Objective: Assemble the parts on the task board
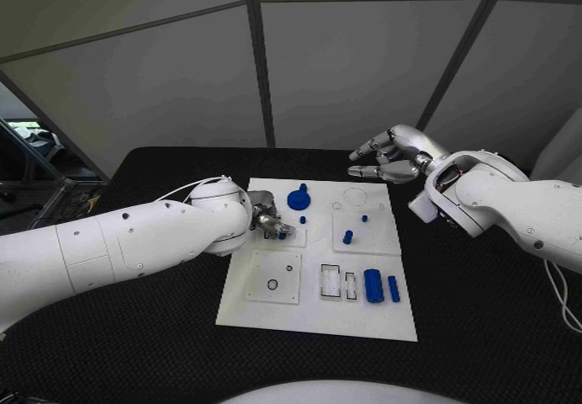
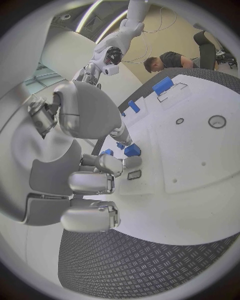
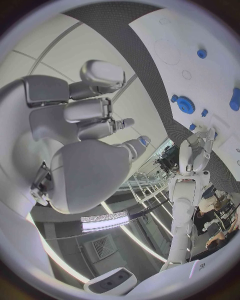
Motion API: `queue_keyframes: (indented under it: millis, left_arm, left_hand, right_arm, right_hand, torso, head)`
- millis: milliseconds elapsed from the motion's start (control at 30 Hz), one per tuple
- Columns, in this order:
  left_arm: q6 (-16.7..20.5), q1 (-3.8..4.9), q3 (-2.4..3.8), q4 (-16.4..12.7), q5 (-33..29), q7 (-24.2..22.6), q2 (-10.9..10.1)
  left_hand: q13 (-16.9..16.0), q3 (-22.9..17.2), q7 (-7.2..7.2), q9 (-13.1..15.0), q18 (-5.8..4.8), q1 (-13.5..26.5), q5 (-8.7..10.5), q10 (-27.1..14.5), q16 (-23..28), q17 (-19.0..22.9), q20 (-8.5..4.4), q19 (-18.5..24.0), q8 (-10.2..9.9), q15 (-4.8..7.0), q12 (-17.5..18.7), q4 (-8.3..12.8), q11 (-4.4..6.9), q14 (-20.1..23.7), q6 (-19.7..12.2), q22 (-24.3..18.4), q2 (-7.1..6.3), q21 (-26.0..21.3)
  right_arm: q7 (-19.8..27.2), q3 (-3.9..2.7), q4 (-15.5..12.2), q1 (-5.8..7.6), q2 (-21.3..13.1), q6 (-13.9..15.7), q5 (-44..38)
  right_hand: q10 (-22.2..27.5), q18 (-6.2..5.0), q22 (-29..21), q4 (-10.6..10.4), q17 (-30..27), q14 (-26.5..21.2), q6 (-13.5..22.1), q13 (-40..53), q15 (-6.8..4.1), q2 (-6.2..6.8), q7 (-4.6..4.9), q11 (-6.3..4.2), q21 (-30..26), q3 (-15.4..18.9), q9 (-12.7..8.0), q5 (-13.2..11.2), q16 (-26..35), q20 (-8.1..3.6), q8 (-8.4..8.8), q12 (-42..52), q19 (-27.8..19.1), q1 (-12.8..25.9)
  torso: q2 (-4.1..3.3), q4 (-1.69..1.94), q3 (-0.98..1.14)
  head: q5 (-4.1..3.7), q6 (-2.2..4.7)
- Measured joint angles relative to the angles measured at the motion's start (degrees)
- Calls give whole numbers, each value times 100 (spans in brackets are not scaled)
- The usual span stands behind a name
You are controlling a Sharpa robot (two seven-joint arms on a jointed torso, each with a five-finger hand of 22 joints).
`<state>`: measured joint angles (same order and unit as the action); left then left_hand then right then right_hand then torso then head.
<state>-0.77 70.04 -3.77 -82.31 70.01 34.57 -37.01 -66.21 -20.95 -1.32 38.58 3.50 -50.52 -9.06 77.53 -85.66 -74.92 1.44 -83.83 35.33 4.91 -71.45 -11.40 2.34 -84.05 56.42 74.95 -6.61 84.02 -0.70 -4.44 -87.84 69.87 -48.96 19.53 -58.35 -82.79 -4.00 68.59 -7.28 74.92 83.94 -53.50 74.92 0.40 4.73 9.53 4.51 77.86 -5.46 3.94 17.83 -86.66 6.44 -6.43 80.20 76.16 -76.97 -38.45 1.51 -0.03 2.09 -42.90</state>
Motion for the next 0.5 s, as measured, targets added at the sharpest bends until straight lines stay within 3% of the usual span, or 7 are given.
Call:
queue_keyframes:
  millis: [167,267,500]
  left_arm:
    - [0,-1,0,-39,1,0,-34]
    - [0,-16,56,-77,1,3,-63]
    - [0,-15,415,-185,2,10,-117]
  left_hand:
    - [2,133,0,-18,0,-31,0,20,0,0,0,0,-1,0,0,-55,19,0,-1,0,31,0]
    - [22,266,0,-29,0,-50,0,19,0,0,0,0,-2,0,0,-95,19,0,-1,-1,44,0]
    - [105,496,-1,-46,1,-123,0,19,0,0,0,0,23,0,34,-212,19,0,-1,-1,43,0]
  right_arm:
    - [0,0,3,0,-3,-1,3]
    - [0,0,12,0,-3,-2,4]
    - [6,0,51,-1,11,-6,12]
  right_hand:
    - [0,0,0,0,0,0,0,0,0,0,0,0,0,0,0,0,0,0,0,0,0,0]
    - [0,0,0,0,0,0,0,0,0,0,0,0,0,0,0,0,0,0,0,0,0,0]
    - [20,0,-14,-22,0,0,0,0,0,0,0,20,0,22,0,0,0,0,0,1,0,0]
  torso:
    - [2,1,-2]
    - [2,2,-3]
    - [2,2,-3]
  head:
    - [3,1]
    - [3,6]
    - [5,27]
